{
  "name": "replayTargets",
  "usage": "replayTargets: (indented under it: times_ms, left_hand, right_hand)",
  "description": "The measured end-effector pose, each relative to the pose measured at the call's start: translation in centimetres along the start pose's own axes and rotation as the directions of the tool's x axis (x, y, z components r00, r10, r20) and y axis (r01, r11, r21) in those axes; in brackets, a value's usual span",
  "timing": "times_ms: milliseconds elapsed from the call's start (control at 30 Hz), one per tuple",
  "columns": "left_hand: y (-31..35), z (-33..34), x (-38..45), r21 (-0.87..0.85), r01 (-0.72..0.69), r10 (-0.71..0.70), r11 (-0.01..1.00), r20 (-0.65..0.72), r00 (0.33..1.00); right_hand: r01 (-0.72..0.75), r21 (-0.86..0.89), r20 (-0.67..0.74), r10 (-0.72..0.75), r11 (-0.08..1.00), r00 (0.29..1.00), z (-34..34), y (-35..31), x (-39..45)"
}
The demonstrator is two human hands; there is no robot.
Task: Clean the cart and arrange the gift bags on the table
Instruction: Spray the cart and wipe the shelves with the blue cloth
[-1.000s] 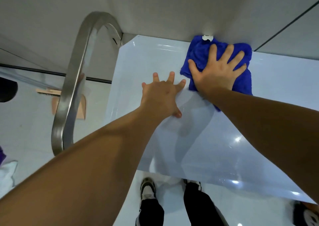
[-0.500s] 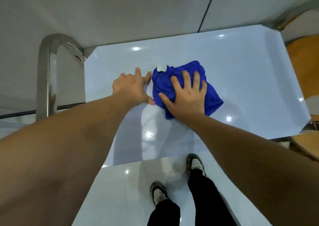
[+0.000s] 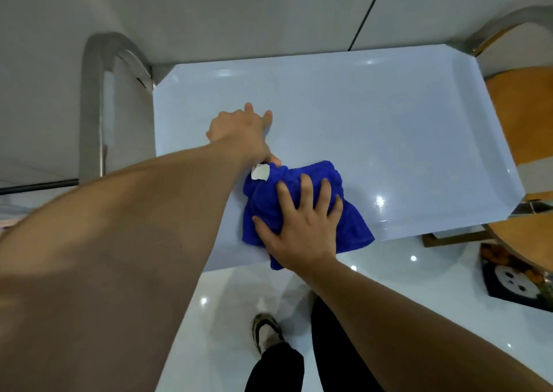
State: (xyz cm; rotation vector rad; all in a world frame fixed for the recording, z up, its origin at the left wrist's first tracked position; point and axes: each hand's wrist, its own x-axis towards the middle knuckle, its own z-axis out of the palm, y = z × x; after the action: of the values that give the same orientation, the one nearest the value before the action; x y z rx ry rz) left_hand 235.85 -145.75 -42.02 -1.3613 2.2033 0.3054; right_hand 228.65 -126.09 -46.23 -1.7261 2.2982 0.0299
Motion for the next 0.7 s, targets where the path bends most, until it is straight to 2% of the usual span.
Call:
replayTargets:
  times_ms: [67, 167, 267, 400, 567, 700]
  left_hand:
    - [-0.9, 0.9, -1.1, -0.12, -0.019, 0.013, 0.993, -0.046, 0.999]
    - [-5.0, 2.5, -3.3, -0.367, -0.027, -0.029, 0.93, -0.147, 0.989]
    - [-7.6, 4.7, -5.4, -0.24, 0.05, -0.072, 0.97, -0.085, 0.994]
    - [-7.5, 6.0, -5.2, -0.261, 0.075, -0.084, 0.963, -0.026, 0.996]
    - [-7.9, 4.6, -4.3, -0.185, 0.081, -0.075, 0.979, 0.038, 0.996]
    - [-7.6, 4.7, -4.4, -0.137, 0.072, -0.076, 0.988, -0.027, 0.997]
  right_hand:
    - [-0.008, -0.01, 0.013, 0.008, 1.0, 1.0, 0.1, 0.1, -0.3]
    - [-0.005, -0.035, 0.021, 0.006, 0.999, 1.0, 0.1, -0.1, -0.3]
    - [-0.003, -0.068, 0.045, 0.006, 0.998, 0.999, -0.4, -0.4, -0.4]
    - [0.008, -0.103, 0.112, 0.004, 0.995, 0.994, -1.0, -0.9, 0.7]
    - [0.049, -0.1, 0.09, -0.04, 0.994, 0.995, -1.6, -3.2, 6.3]
    - [0.12, -0.113, 0.045, -0.116, 0.986, 0.992, -1.7, -4.8, 12.0]
